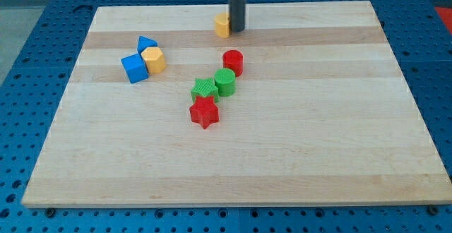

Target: Push the yellow heart closer to the blue cube

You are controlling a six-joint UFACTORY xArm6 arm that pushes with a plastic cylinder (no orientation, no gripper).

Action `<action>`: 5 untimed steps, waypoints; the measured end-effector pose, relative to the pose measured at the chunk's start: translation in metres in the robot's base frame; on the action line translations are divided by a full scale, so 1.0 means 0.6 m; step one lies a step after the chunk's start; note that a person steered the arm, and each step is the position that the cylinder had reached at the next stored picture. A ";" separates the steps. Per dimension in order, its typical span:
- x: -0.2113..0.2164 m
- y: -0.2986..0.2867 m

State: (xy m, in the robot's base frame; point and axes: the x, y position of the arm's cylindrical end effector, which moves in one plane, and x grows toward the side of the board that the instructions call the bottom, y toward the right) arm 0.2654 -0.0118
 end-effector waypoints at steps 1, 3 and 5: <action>0.000 -0.066; -0.006 -0.174; -0.021 -0.149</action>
State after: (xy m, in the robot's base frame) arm 0.2527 -0.1015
